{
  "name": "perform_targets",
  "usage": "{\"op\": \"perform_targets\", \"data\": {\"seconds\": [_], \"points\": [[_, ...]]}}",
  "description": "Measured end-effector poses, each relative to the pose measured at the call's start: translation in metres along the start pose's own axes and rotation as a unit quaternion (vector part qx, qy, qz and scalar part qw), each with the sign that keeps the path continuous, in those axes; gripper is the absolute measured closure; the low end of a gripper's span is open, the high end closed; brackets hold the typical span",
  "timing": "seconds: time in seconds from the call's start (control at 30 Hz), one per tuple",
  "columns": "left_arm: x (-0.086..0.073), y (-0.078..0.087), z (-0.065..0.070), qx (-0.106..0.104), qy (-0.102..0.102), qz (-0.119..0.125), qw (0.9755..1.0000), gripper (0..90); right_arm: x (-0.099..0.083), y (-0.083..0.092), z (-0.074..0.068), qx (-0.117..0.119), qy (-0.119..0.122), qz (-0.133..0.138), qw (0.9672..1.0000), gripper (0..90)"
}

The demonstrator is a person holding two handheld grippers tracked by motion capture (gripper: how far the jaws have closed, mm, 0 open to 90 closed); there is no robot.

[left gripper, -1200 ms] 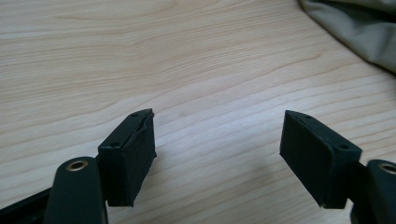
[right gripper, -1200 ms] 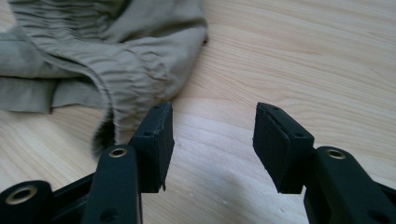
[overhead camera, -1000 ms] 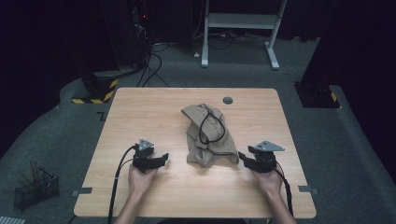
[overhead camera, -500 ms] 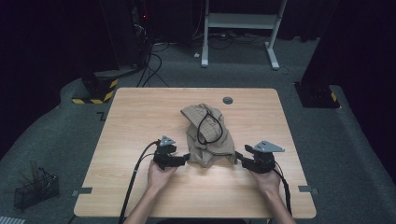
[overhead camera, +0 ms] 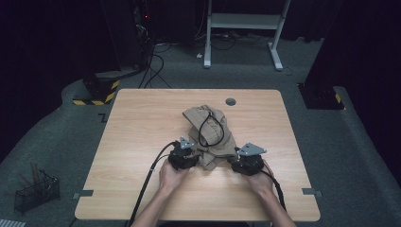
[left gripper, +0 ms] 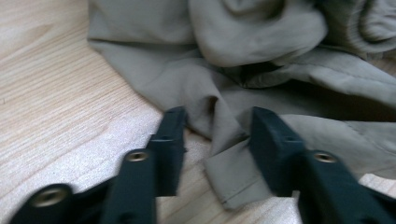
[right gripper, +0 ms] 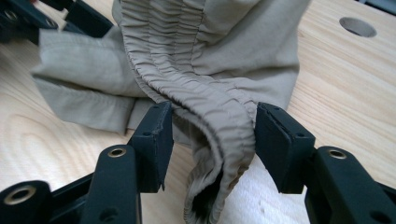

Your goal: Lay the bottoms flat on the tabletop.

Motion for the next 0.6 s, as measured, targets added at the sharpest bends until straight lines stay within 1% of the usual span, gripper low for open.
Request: {"op": "perform_targets", "data": {"seconds": [0.1,0.13,0.23,0.27,0.3,0.37,0.4,0.43,0.47,0.5,0.53,0.6], "points": [[0.0,0.0,0.001,-0.006,-0.002,-0.001,1.0,74.1,0.0,0.0,0.0,0.002,0.009,-0.005,0.9999,50.1],[0.0,0.001,0.001,-0.011,-0.002,-0.002,0.9999,76.9,0.0,0.001,0.0,0.003,0.02,-0.005,0.9998,50.3],[0.0,0.001,0.0,-0.012,-0.001,-0.003,0.9999,82.7,-0.003,0.005,0.0,0.003,0.034,-0.005,0.9994,49.8],[-0.001,0.001,0.0,-0.014,-0.001,-0.004,0.9999,84.1,-0.005,0.005,0.0,0.005,0.032,-0.007,0.9995,49.3],[-0.001,0.001,0.0,-0.017,0.003,-0.003,0.9999,85.0,-0.007,0.006,0.0,0.005,0.033,-0.009,0.9994,51.4],[-0.001,0.001,0.0,-0.019,0.004,-0.003,0.9998,86.0,-0.01,0.005,0.0,-0.004,0.041,-0.011,0.9991,59.6],[-0.001,0.002,0.0,-0.019,0.004,-0.004,0.9998,86.5,-0.009,0.005,0.001,-0.005,0.035,-0.008,0.9993,63.9],[-0.001,0.002,0.0,-0.019,0.004,-0.004,0.9998,87.0,-0.009,0.005,0.001,-0.005,0.035,-0.008,0.9993,63.9],[-0.001,0.002,0.0,-0.019,0.002,-0.004,0.9998,87.4,-0.007,0.006,0.004,0.003,0.01,0.006,0.9999,70.2],[-0.001,0.003,0.0,-0.018,0.0,-0.005,0.9998,87.4,-0.007,0.006,0.004,0.003,0.01,0.006,0.9999,70.2],[-0.002,0.003,0.0,-0.019,0.0,-0.006,0.9998,87.9,-0.007,0.006,0.01,0.004,-0.013,0.011,0.9998,74.2],[-0.003,0.006,-0.001,-0.019,-0.004,-0.008,0.9998,88.4,-0.008,0.008,0.015,0.01,-0.043,0.018,0.9989,76.2]]}}
Point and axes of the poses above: each handheld gripper's, and its own axes: y roughly backward along the jaws, x roughly out of its top, z roughly to its right, the point moved 5 cm from there along -y, roughly forward along the jaws, and after that the axes turned 5 degrees about z, right-handed, at the moved point
